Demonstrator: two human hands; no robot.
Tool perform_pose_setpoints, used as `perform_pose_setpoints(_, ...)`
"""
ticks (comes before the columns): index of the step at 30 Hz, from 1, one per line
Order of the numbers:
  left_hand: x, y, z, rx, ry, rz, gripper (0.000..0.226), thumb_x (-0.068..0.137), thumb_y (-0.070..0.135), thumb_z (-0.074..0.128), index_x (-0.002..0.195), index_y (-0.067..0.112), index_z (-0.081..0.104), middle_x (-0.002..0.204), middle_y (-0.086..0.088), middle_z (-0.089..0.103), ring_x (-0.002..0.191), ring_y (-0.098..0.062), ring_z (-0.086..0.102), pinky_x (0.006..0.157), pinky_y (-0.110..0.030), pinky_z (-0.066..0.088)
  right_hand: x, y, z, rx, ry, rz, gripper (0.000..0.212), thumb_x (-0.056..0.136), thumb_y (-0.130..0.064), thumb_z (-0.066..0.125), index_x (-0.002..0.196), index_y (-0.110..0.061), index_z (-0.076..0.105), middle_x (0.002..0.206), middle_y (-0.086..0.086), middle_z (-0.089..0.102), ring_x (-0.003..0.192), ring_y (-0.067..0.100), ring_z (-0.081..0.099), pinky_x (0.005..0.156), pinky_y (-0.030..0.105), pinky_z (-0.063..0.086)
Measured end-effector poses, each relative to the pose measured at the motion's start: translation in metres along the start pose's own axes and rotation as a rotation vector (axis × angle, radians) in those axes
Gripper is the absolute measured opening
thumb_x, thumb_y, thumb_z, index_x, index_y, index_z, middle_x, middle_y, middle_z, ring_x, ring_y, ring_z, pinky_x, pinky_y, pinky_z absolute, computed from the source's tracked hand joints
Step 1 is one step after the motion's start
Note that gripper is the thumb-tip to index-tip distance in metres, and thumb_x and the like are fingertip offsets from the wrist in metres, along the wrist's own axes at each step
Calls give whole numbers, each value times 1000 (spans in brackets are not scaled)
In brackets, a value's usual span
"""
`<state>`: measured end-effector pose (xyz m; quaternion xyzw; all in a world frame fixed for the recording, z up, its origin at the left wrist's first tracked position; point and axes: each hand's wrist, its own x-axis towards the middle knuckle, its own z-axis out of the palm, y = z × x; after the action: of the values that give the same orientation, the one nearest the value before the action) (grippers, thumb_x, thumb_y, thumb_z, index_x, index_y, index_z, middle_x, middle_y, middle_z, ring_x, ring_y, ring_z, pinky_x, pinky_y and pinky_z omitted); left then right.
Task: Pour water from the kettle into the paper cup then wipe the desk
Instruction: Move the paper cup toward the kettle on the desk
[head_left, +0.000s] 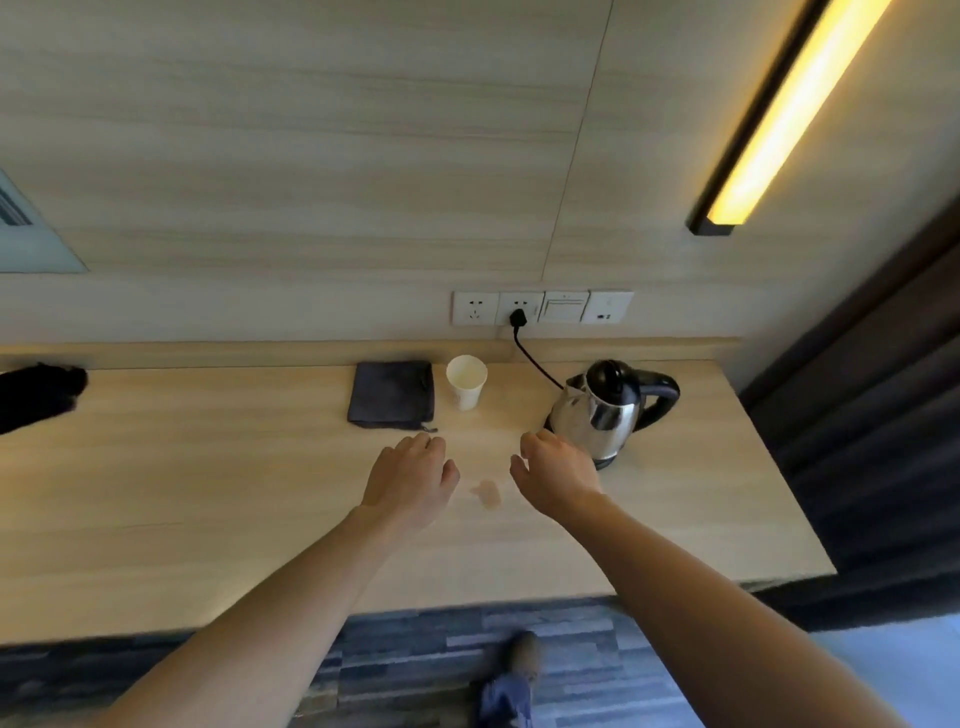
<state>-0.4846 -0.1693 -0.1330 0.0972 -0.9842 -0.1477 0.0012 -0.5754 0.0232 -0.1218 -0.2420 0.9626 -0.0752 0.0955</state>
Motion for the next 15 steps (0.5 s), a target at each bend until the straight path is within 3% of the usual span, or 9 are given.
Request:
perform_pose_setpoints(7,60,8,7,15,43,-125,20,100,29,48,85,16,49,88,-6,60,82,-29,60,61,-38,39,87,21,-11,-4,-67,-162,29,103,-38,47,109,-13,60,108,7,64,103,30,60,78,40,50)
perform_pose_setpoints(11,92,6,10,47,14,-170,19,101,31,47,92,15,51,92,-5,58,87,-27,60,65,-38,40,128,22,-13,4,-107,-234,30,103,-39,49,116,-13,57,112,7,62,105,29,59,73,36,41)
perform_pose_setpoints(15,123,-2,14,73,-56,-181,22,99,34,50,104,13,55,102,-7,61,97,-30,61,73,-41,43,166,22,-14,30,-176,-258,39,101,-39,53,131,-13,52,124,8,61,110,29,60,82,39,49)
